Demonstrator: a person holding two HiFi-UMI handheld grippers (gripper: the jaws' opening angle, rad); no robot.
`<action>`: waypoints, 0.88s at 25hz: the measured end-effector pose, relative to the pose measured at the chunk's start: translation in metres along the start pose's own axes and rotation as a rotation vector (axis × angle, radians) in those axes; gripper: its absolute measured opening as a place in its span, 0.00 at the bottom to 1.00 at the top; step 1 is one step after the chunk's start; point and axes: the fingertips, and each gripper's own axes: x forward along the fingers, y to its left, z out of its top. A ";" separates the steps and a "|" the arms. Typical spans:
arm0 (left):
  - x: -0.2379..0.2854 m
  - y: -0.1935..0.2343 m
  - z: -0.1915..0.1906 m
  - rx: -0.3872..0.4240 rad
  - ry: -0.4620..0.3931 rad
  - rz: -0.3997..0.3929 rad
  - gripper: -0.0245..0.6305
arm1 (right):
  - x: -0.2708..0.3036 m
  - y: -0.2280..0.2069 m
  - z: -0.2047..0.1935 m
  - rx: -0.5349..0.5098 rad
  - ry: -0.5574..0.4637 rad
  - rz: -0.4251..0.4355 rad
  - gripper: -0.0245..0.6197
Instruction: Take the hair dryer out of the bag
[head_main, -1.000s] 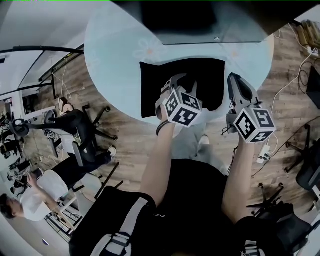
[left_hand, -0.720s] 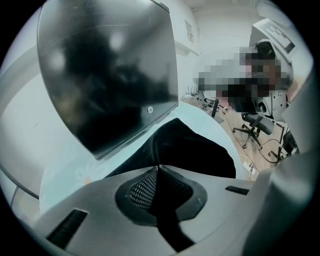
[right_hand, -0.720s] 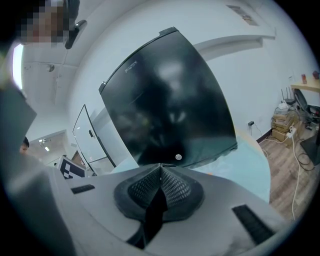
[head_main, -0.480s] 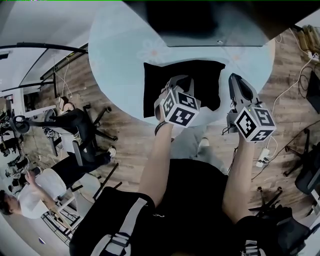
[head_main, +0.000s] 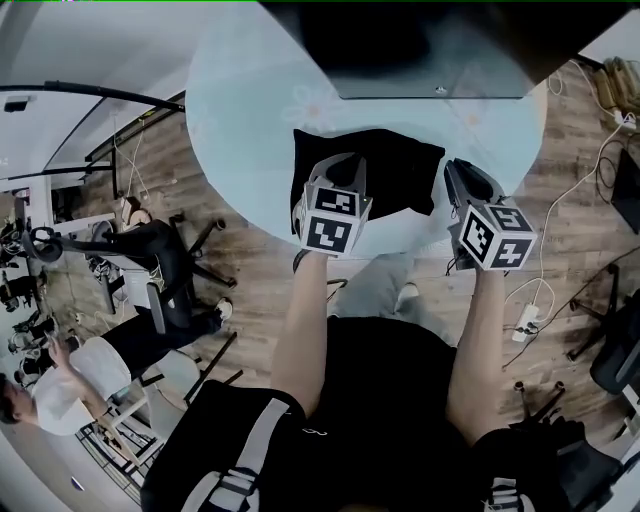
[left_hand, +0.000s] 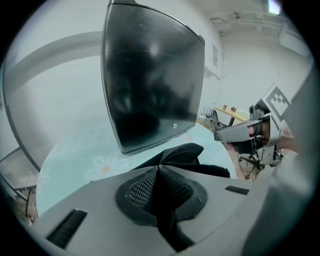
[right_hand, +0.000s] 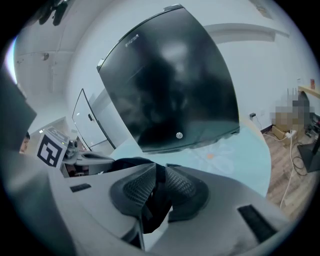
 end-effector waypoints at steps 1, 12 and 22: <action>-0.002 0.001 0.002 -0.005 -0.006 0.004 0.05 | 0.003 0.000 -0.006 -0.011 0.024 0.000 0.15; -0.016 0.010 0.010 -0.008 -0.045 -0.010 0.05 | 0.045 0.016 -0.063 0.020 0.237 0.072 0.23; -0.030 0.007 0.001 -0.067 -0.125 -0.081 0.06 | 0.071 0.025 -0.066 0.122 0.298 0.058 0.23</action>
